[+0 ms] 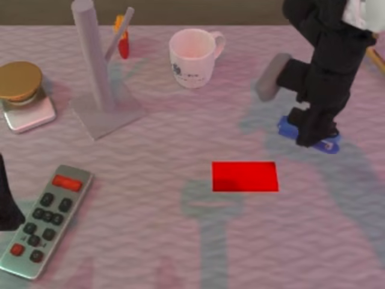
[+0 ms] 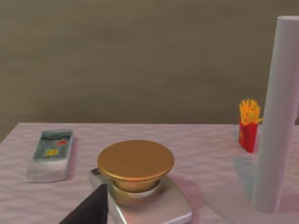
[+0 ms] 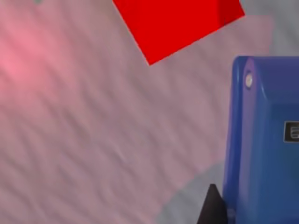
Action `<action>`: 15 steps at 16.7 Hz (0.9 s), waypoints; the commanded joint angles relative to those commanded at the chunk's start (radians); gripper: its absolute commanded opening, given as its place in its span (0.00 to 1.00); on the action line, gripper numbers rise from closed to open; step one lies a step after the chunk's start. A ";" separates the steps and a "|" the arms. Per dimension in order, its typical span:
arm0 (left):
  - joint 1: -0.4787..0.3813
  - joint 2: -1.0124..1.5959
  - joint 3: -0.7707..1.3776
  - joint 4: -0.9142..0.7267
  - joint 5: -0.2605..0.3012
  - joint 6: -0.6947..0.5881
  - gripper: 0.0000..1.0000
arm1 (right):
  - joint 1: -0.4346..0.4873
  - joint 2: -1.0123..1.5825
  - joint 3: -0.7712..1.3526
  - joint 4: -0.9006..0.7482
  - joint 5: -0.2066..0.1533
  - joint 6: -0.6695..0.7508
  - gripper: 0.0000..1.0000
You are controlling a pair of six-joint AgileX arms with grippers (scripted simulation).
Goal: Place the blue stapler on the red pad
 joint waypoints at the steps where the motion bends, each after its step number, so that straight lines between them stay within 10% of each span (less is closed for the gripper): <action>1: 0.000 0.000 0.000 0.000 0.000 0.000 1.00 | 0.028 0.036 0.053 -0.019 -0.003 -0.073 0.00; 7: 0.000 0.000 0.000 0.000 0.000 0.000 1.00 | 0.145 0.165 0.274 -0.081 -0.016 -0.351 0.00; 15: 0.000 0.000 0.000 0.000 0.000 0.000 1.00 | 0.147 0.172 0.245 -0.042 -0.016 -0.356 0.00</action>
